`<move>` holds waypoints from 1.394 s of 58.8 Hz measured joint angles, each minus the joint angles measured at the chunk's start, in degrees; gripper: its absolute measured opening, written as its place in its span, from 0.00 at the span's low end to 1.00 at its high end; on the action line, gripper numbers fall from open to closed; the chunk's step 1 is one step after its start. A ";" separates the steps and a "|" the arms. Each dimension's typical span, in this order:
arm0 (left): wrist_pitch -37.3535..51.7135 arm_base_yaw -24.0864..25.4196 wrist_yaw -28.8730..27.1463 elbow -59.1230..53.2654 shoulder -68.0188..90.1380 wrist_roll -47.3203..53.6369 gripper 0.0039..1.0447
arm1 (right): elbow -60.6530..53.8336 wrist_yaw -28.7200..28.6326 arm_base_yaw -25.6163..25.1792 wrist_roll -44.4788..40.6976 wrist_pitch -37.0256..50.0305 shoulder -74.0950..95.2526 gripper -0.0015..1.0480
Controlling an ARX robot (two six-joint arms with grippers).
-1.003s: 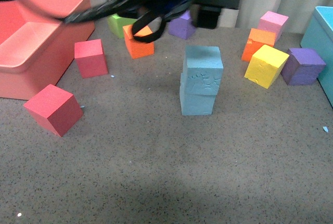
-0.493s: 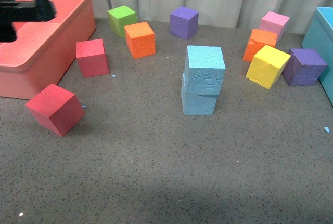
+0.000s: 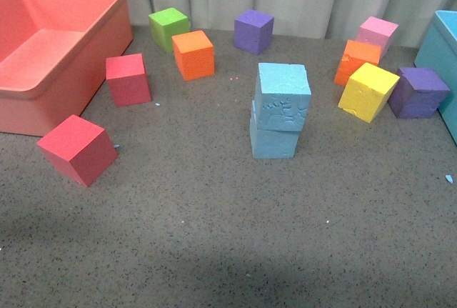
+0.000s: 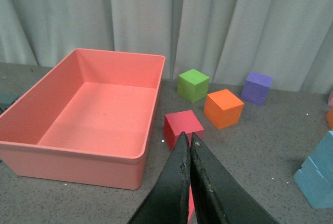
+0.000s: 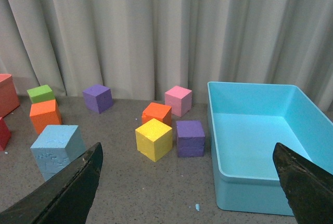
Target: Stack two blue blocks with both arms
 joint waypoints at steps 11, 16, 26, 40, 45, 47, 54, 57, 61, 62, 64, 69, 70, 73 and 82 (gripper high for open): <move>-7.52 2.45 2.25 -2.43 -9.92 0.00 0.03 | 0.00 0.00 0.00 0.00 0.00 0.00 0.91; -11.23 6.10 6.82 -3.15 -14.38 0.04 0.03 | 0.00 0.00 0.00 0.00 0.00 0.00 0.91; -17.27 7.37 7.08 -3.54 -21.53 0.04 0.03 | 0.00 -0.04 0.00 -0.02 0.00 0.00 0.91; -26.14 7.41 7.15 -3.58 -31.26 0.04 0.03 | 0.00 0.00 0.00 -0.02 0.00 0.00 0.91; -28.63 7.41 7.13 -3.58 -33.97 0.04 0.03 | 0.00 0.00 0.00 0.00 0.00 0.00 0.91; -29.83 7.41 7.13 -3.58 -35.23 0.04 0.03 | 0.00 -0.02 0.00 0.00 0.00 0.00 0.91; -33.44 7.41 7.13 -3.61 -39.01 0.04 0.03 | 0.00 0.00 0.00 0.00 0.00 0.00 0.91; -35.21 7.41 7.13 -3.61 -40.85 0.04 0.03 | 0.00 -0.02 0.00 0.00 0.00 0.00 0.91; -36.76 7.41 7.13 -3.61 -42.49 0.04 0.03 | 0.00 0.00 0.00 -0.02 0.00 0.00 0.91; -37.16 7.41 7.13 -3.61 -42.91 0.04 0.03 | 0.00 0.00 0.00 0.00 0.00 0.00 0.91; -37.73 7.41 7.13 -3.61 -43.50 0.04 0.03 | 0.00 -0.02 0.00 -0.02 0.00 0.00 0.91; -39.54 7.41 7.13 -3.61 -45.27 0.04 0.03 | 0.00 -0.02 0.00 0.00 0.00 0.00 0.91; -39.91 7.41 7.13 -3.61 -45.64 0.04 0.03 | 0.00 -0.02 0.00 0.00 0.00 0.00 0.91; -40.85 7.41 7.13 -3.61 -46.60 0.04 0.03 | 0.00 -0.02 0.00 0.00 0.00 0.00 0.91; -43.98 7.41 7.13 -3.61 -49.70 0.04 0.03 | 0.00 -0.02 0.00 0.00 0.00 0.00 0.91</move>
